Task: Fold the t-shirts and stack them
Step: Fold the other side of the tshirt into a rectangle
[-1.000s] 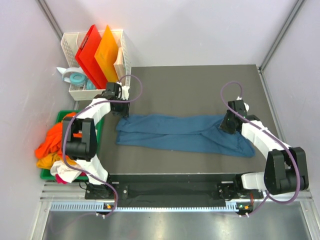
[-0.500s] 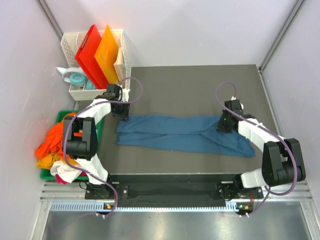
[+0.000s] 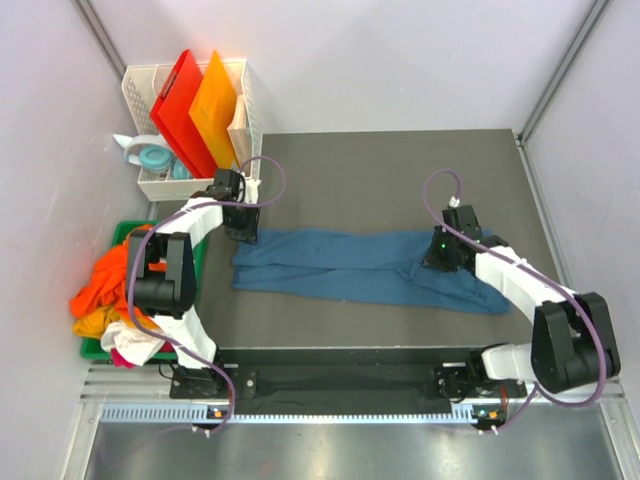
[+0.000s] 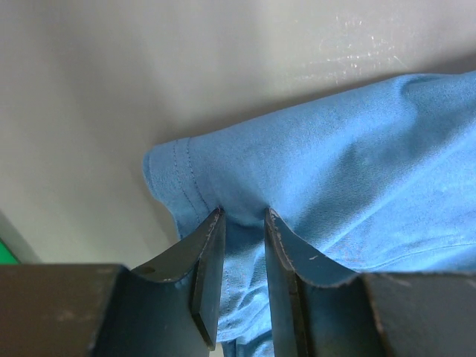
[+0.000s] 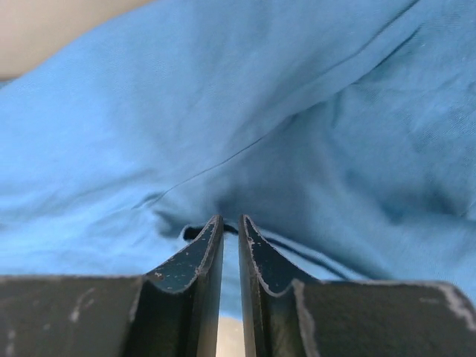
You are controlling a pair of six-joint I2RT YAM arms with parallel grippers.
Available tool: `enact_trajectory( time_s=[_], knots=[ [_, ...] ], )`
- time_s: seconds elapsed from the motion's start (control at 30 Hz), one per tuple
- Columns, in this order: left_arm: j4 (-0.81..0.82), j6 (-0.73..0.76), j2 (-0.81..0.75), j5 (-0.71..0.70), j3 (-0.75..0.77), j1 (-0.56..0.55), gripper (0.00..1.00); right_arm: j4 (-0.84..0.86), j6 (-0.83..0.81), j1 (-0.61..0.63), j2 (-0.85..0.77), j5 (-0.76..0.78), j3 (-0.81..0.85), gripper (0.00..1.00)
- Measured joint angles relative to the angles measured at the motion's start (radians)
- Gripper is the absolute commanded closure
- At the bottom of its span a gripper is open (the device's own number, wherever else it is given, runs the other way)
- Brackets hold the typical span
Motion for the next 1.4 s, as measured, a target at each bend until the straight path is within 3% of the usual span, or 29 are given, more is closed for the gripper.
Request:
enact_trajectory(
  time_s=[0.23,0.33,0.5,0.6,0.77,0.93,1.17,1.4],
  knots=[
    [-0.001,0.002,0.000,0.000,0.000,0.000,0.68,-0.053,0.002,0.032,-0.095,-0.047,-0.052,0.84],
    [-0.001,0.003,0.000,0.000,0.000,0.000,0.68,-0.102,0.008,0.047,-0.150,-0.031,-0.064,0.71],
    [-0.002,0.002,0.000,0.001,0.000,0.000,0.68,-0.126,0.019,0.042,-0.214,0.060,-0.021,0.64],
    [-0.002,0.002,0.000,0.001,0.000,0.000,0.68,-0.112,0.019,0.033,-0.164,0.102,0.065,0.67],
    [-0.005,0.002,-0.001,0.003,0.000,0.000,0.68,-0.042,0.005,0.029,0.053,0.117,0.193,0.87],
    [-0.014,0.002,-0.010,0.004,-0.005,0.000,0.68,-0.021,0.008,0.034,0.192,0.085,0.153,0.94],
    [-0.018,0.002,-0.055,0.016,-0.018,0.000,0.68,-0.050,0.045,0.086,-0.002,0.083,-0.035,0.94],
    [-0.018,0.002,-0.058,0.030,-0.018,0.000,0.68,-0.090,0.092,0.113,-0.167,0.090,-0.093,0.91]
  ],
)
